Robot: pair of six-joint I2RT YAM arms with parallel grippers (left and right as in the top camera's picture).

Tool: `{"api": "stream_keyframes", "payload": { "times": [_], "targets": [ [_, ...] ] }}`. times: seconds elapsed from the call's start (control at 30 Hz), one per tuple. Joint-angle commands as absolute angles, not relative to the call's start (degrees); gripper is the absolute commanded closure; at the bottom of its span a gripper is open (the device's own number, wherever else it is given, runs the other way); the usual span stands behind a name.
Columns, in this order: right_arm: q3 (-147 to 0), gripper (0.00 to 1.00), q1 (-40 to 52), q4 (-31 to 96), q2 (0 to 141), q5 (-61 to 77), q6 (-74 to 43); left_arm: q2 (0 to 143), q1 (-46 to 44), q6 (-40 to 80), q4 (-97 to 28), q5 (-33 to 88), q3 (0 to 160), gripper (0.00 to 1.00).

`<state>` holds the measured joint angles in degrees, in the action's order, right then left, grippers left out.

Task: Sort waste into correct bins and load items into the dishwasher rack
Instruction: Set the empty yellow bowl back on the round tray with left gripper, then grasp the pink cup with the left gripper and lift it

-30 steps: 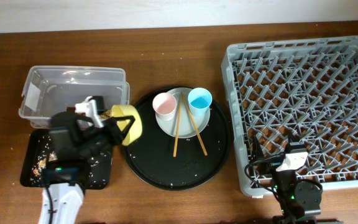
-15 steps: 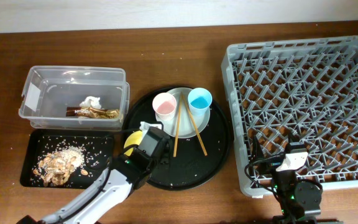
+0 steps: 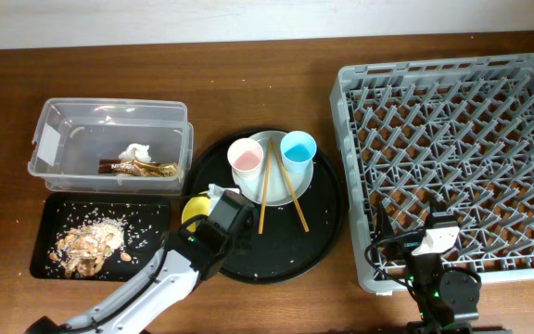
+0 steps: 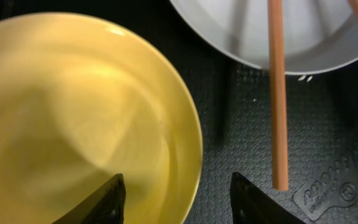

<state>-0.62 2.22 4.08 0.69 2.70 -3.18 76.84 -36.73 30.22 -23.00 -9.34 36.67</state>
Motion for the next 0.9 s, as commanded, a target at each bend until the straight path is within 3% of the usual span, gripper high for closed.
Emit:
{"api": "stream_keyframes", "payload": {
  "times": [0.0, 0.1, 0.23, 0.43, 0.67, 0.73, 0.77, 0.8, 0.87],
  "targets": [
    [-0.32, 0.02, 1.85, 4.25, 0.36, 3.01, -3.44, 74.89, -36.6, 26.37, -28.23, -10.35, 46.61, 0.44],
    [-0.32, 0.02, 1.85, 4.25, 0.36, 3.01, -3.44, 74.87, -36.58, 23.86, -32.99, -10.44, 55.59, 0.41],
    [-0.32, 0.01, 1.85, 4.25, 0.51, 3.01, -3.44, 74.87, -35.03, 23.9, -24.62, -16.32, 55.72, 0.41],
    [-0.32, 0.02, 1.85, 4.25, 0.64, 2.98, -3.44, 79.22, -26.94, 23.9, -19.14, -14.17, 55.72, 0.41],
    [-0.32, 0.02, 1.85, 4.25, 0.69, 3.01, -3.44, 95.94, -26.94, 23.9, -10.48, -14.15, 55.72, 0.52],
    [-0.32, 0.02, 1.85, 4.25, 0.69, 3.01, -3.44, 97.41, -26.94, 23.88, -10.57, -14.17, 55.72, 0.65],
    [-0.32, 0.02, 1.85, 4.25, 0.69, 3.01, -3.44, 97.38, -26.94, 23.88, -10.5, -14.17, 55.72, 0.78],
    [-0.32, 0.02, 1.85, 4.25, 0.69, 3.01, -3.44, 97.27, -26.94, 23.9, -10.48, -14.15, 55.72, 1.0],
    [-0.32, 0.02, 1.85, 4.25, 0.69, 3.01, -3.44, 97.25, -26.94, 23.88, -10.5, -14.17, 55.77, 1.0]
  ]
}}
